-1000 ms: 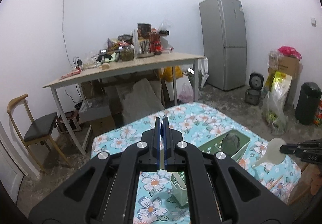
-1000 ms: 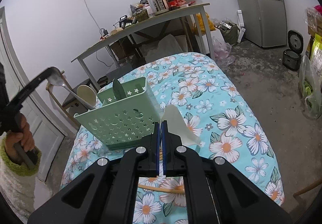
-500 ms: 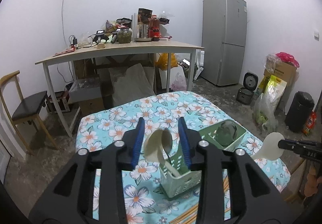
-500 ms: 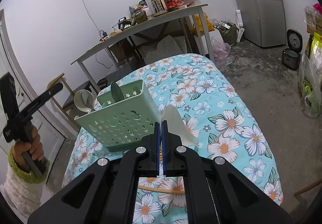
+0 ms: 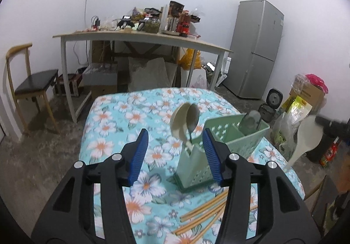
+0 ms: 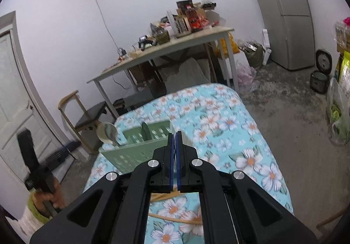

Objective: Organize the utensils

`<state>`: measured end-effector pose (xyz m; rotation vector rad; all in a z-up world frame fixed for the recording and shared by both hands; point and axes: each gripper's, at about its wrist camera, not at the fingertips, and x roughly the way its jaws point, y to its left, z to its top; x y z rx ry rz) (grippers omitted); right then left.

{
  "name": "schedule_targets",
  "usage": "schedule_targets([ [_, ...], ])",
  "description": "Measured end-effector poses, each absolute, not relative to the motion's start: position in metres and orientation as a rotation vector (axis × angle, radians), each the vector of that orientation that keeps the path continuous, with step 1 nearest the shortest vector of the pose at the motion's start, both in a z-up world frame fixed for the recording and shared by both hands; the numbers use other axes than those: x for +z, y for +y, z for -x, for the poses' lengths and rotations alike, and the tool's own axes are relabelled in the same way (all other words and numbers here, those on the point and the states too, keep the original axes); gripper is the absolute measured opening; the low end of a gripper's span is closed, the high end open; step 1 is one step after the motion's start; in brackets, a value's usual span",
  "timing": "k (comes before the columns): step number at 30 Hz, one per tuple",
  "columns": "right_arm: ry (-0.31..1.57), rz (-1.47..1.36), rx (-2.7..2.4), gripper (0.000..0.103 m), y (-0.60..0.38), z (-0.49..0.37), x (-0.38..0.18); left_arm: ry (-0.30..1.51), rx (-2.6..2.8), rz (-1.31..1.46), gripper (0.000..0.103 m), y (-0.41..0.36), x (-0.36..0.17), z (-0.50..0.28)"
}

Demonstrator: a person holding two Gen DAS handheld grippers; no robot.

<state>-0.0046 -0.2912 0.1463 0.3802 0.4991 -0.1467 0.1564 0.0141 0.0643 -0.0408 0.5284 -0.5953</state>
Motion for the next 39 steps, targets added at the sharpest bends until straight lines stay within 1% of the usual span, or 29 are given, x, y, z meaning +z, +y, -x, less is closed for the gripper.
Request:
schedule_targets([
  [13, 0.354, -0.321, -0.018, 0.002, -0.276, -0.03, 0.227, 0.57, -0.571, 0.117, 0.049, 0.039, 0.044, -0.158],
  [21, 0.297, -0.315, 0.076, 0.002, -0.266, -0.064, 0.258, 0.568, -0.54, 0.129, 0.049, 0.05, 0.041, -0.164],
  [27, 0.325, -0.345, 0.116, 0.002, -0.263, -0.089, 0.245, 0.583, -0.521, 0.131, 0.049, 0.054, 0.034, -0.171],
  [39, 0.436, -0.43, 0.109, 0.002, -0.275, -0.125, 0.184, 0.613, -0.504, 0.118, 0.049, 0.053, 0.02, -0.181],
])
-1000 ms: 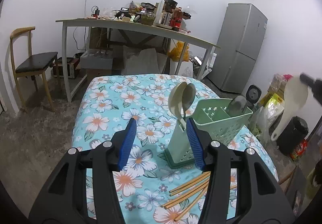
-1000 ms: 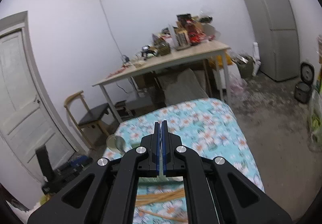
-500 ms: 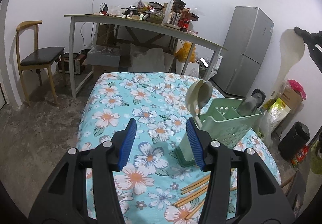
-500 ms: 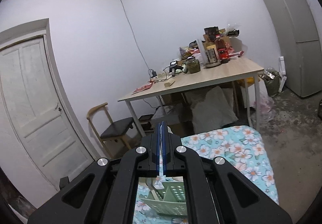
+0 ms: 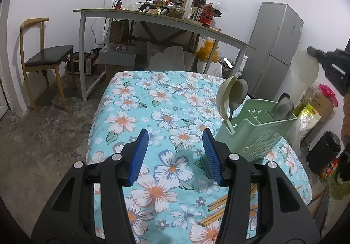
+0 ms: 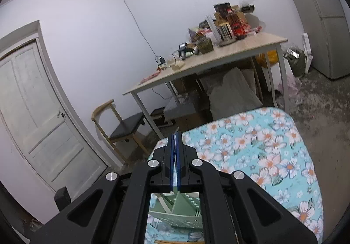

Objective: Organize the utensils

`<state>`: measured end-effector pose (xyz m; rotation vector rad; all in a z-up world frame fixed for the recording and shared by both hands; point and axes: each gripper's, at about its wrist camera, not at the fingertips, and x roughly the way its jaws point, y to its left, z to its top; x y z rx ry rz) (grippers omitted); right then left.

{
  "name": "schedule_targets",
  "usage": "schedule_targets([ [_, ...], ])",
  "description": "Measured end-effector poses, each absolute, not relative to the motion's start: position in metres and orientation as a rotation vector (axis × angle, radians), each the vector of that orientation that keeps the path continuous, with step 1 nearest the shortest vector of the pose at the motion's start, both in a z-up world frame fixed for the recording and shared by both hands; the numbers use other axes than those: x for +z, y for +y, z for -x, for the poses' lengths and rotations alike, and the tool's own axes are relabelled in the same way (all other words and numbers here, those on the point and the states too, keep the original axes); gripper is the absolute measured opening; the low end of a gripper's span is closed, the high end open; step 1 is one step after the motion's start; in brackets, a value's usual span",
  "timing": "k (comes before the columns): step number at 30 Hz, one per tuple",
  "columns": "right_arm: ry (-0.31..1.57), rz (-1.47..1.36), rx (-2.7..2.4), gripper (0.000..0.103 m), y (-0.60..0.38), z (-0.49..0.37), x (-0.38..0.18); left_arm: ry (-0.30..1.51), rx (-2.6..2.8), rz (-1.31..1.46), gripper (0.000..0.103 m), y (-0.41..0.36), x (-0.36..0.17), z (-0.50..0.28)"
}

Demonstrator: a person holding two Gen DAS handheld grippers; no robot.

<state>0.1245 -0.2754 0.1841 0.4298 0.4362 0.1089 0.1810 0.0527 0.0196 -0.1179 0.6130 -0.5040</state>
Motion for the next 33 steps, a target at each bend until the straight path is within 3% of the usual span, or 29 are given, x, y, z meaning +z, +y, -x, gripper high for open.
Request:
schedule_targets([
  [9, 0.499, -0.451, 0.067, 0.007, -0.284, -0.122, 0.161, 0.633, -0.502, 0.112, 0.049, 0.049, 0.014, -0.181],
  [15, 0.484, -0.432, 0.019, 0.025, -0.286, -0.098, 0.162, 0.635, -0.507, 0.109, 0.053, 0.047, 0.014, -0.178],
  [23, 0.526, -0.353, -0.06, 0.068, -0.278, -0.048, 0.146, 0.682, -0.564, 0.069, 0.067, 0.04, 0.01, -0.16],
  [29, 0.669, -0.296, -0.127, 0.079, -0.267, -0.019, 0.106, 0.785, -0.63, -0.003, 0.079, 0.03, -0.01, -0.143],
  [33, 0.776, -0.285, -0.145, 0.085, -0.255, -0.005, 0.075, 0.895, -0.661, -0.056, 0.081, 0.022, -0.034, -0.131],
])
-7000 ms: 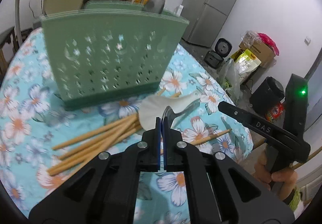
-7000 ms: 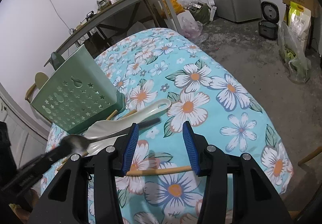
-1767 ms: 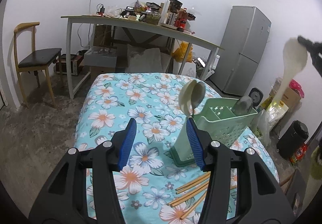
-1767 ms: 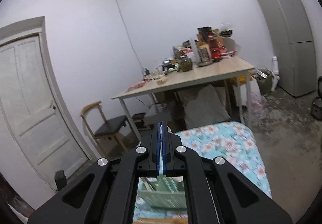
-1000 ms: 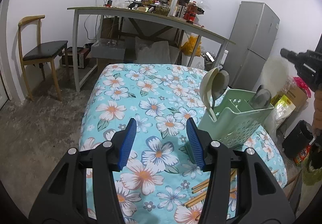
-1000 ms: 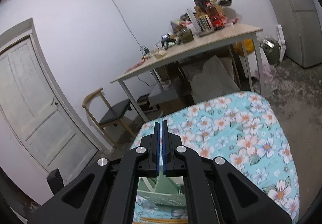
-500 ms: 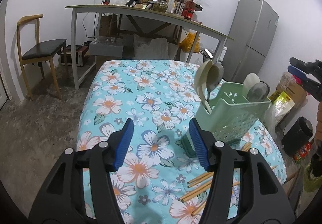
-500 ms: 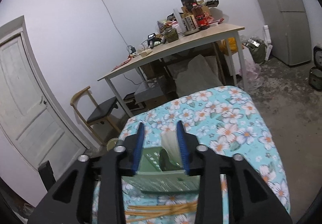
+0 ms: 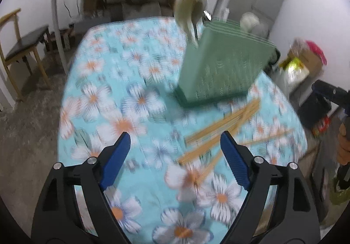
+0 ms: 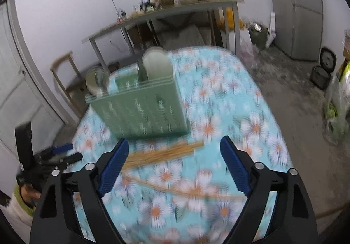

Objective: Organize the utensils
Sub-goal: 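Move both tools down toward the wooden chopsticks on the bed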

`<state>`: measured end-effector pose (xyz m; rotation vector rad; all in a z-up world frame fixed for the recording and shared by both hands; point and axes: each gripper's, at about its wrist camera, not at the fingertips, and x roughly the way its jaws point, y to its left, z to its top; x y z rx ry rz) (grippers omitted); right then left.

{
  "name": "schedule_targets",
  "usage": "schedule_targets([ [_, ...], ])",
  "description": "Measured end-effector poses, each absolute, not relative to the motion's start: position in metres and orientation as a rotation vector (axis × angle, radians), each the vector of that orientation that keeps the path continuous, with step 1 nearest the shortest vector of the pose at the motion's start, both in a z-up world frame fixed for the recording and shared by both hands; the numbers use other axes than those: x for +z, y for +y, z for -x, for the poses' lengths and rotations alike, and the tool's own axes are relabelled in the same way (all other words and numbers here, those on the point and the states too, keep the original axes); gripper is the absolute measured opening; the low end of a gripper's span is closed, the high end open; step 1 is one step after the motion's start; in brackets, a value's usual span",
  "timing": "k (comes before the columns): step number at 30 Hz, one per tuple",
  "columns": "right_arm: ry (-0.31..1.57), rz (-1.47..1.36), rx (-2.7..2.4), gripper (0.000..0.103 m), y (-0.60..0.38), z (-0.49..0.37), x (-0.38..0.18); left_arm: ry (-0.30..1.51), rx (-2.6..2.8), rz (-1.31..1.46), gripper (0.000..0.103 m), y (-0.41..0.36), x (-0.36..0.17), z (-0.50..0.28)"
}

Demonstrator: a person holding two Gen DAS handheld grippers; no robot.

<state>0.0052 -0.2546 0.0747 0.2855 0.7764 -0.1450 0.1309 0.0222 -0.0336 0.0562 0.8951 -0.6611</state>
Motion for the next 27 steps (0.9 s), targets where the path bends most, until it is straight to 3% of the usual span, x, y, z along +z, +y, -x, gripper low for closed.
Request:
schedule_targets([
  [12, 1.066, -0.304, -0.171, 0.086, -0.213, -0.001, -0.027, 1.018, -0.689, -0.182, 0.086, 0.023, -0.079, -0.113],
  [14, 1.078, -0.279, -0.176, 0.086, -0.206, -0.005, -0.034, 1.01, -0.696, -0.218, 0.09, 0.02, -0.081, -0.109],
  [18, 1.085, -0.236, -0.172, 0.097, -0.198, -0.011, -0.04, 1.007, -0.695, -0.244, 0.095, 0.015, -0.084, -0.107],
  [27, 1.073, -0.176, -0.177, 0.097, -0.192, -0.01, -0.04, 0.959, -0.693, -0.312, 0.095, 0.012, -0.088, -0.101],
])
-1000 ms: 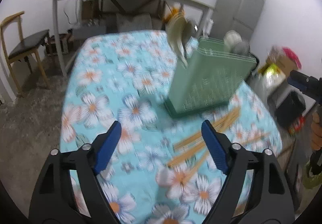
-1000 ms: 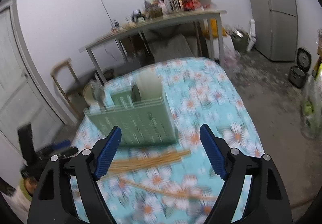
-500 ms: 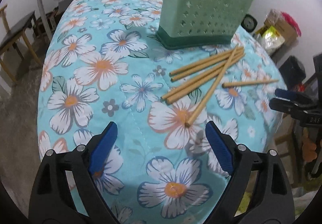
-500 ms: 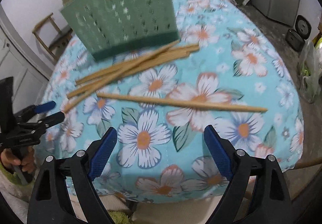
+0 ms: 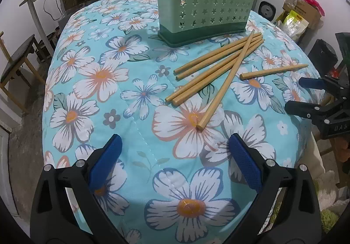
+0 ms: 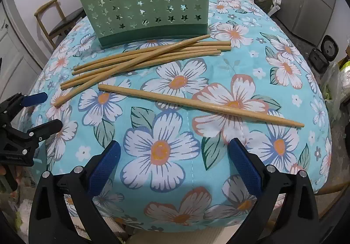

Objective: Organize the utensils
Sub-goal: 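Move both tools down toward the wooden chopsticks on the bed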

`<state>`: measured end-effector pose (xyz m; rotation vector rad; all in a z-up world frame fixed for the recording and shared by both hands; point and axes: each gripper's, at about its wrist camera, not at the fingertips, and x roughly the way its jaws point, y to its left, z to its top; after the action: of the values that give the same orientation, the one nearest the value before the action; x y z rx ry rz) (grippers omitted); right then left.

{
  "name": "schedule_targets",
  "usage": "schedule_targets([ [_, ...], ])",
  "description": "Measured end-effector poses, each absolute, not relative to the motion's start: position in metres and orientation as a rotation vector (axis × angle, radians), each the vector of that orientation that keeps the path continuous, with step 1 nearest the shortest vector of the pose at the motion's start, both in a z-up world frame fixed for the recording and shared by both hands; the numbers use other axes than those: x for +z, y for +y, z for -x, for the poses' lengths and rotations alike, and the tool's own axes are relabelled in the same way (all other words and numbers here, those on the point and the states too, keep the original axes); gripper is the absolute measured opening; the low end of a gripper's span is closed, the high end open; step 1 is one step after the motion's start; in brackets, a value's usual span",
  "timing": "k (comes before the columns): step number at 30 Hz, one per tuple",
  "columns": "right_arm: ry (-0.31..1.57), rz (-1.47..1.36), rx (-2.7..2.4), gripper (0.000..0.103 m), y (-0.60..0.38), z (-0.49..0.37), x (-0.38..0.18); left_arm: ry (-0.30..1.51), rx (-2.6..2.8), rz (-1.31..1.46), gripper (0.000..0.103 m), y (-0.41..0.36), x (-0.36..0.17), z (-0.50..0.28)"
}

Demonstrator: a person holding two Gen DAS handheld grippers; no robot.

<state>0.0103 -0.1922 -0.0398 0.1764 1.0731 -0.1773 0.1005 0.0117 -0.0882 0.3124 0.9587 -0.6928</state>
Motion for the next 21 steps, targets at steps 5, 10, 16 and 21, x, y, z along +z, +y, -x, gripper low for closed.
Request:
schedule_targets([
  [5, 1.072, -0.205, -0.15, 0.097, -0.197, -0.01, -0.04, 0.952, -0.708, -0.342, 0.095, 0.011, -0.089, -0.099],
  [10, 1.056, -0.216, -0.125, 0.097, -0.2, -0.006, -0.039, 0.955, -0.71, -0.322, 0.095, 0.013, -0.089, -0.101],
  [16, 0.955, -0.462, -0.047, 0.097, -0.231, 0.009, -0.035, 0.968, -0.686, -0.3, 0.095, 0.012, -0.088, -0.102],
  [21, 0.916, -0.714, -0.028, 0.097, -0.264, 0.02, -0.033, 0.96, -0.682, -0.29, 0.095, 0.012, -0.088, -0.102],
])
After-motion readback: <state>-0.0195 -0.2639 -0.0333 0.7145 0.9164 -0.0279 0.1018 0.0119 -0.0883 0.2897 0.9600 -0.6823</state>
